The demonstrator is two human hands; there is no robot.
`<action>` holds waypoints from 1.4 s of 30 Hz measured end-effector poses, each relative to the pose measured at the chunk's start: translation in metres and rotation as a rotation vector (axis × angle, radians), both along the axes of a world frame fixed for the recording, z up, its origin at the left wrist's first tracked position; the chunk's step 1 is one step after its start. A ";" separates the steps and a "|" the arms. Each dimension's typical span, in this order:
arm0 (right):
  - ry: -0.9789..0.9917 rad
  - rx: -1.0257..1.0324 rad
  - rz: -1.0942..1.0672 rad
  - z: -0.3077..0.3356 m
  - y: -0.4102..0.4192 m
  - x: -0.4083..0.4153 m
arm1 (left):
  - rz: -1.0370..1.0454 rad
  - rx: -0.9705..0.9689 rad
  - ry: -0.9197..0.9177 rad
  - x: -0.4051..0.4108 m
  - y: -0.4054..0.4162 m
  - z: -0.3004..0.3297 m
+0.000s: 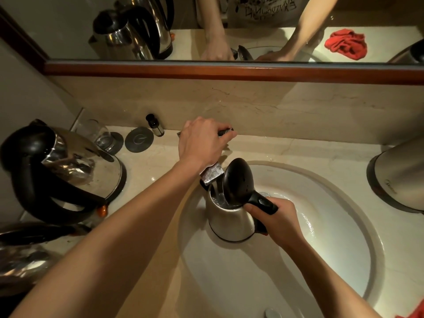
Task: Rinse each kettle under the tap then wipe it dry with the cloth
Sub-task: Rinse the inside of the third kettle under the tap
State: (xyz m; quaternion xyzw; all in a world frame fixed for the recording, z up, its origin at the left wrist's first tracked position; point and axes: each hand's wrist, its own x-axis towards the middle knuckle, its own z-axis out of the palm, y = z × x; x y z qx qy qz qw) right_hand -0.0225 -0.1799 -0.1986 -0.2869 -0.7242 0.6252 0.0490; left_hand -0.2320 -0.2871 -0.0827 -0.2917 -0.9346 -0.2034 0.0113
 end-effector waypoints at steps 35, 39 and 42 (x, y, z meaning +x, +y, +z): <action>0.021 0.030 0.005 0.004 -0.001 0.001 | -0.010 -0.024 0.024 -0.004 0.000 -0.006; 0.012 0.018 0.007 0.006 -0.002 0.001 | -0.010 -0.025 0.019 -0.004 0.001 -0.006; 0.010 0.023 0.007 0.005 -0.002 0.001 | -0.007 -0.019 0.018 -0.004 0.000 -0.005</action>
